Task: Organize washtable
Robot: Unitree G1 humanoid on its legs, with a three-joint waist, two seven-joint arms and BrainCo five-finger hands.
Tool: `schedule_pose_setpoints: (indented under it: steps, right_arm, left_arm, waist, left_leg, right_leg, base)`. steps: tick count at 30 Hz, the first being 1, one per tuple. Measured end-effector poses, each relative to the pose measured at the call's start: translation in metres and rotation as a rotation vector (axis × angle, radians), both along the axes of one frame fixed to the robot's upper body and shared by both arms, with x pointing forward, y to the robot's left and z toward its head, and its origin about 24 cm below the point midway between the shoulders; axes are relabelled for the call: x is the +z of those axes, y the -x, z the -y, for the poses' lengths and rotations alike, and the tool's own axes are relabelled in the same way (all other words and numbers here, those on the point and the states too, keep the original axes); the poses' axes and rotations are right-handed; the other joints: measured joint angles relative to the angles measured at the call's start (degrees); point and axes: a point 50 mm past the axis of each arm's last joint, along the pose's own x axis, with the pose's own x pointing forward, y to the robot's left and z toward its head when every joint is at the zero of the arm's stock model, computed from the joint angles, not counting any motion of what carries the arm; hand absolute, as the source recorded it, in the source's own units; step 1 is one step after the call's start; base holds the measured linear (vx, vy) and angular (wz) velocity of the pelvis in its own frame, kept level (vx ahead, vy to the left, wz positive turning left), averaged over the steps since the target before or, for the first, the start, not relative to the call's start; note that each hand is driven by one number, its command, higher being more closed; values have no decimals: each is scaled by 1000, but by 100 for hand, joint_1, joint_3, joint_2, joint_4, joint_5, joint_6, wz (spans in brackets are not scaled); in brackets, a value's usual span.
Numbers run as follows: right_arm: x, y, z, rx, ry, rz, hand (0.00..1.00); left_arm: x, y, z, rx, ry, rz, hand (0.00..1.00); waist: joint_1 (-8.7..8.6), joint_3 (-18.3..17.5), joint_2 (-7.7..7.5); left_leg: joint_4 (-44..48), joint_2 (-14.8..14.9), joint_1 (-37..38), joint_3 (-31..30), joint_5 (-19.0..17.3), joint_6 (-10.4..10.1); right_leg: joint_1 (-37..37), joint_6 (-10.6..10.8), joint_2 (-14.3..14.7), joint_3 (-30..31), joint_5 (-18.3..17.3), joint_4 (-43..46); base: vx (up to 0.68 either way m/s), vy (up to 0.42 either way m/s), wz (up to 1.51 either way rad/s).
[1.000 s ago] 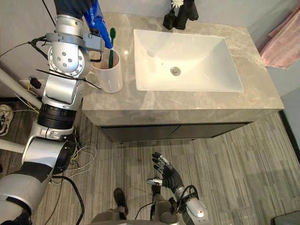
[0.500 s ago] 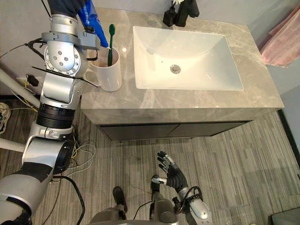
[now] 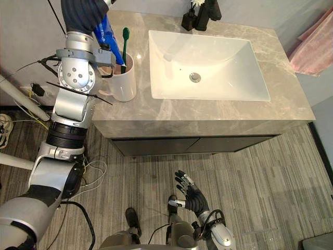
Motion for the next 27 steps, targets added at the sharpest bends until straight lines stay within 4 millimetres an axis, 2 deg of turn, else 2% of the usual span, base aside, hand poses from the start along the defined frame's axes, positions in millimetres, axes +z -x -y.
schedule_pose_setpoints:
  steps: [7,18,27]
  right_arm:
    - [1,0,1,2,6,7,0]
    - [1,0,3,4,17,12,0]
    - [1,-1,5,3,27,15,0]
  left_arm:
    - [-1,0,0,-1,-1,-3,100]
    - [-2,0,5,-19,11,-8,100]
    - [-2,0,4,-16,15,-7,100]
  waist:
    - [9,47,-61]
    - [19,318,-44]
    - [55,489,27]
  left_leg:
    - [36,-2,-20,6,-1,0]
    - [101,2,-56,13,-29,1]
    - [526,40,-252,147,-278,48]
  right_leg:
    - [-7,0,-10,0,0,0]
    - [-20,9,-15,6,7,2]
    - [-95,3,-40,129,82,4]
  base:
    - [0,0,0]
    - [0,-1,0]
    - [-4,-6,-8]
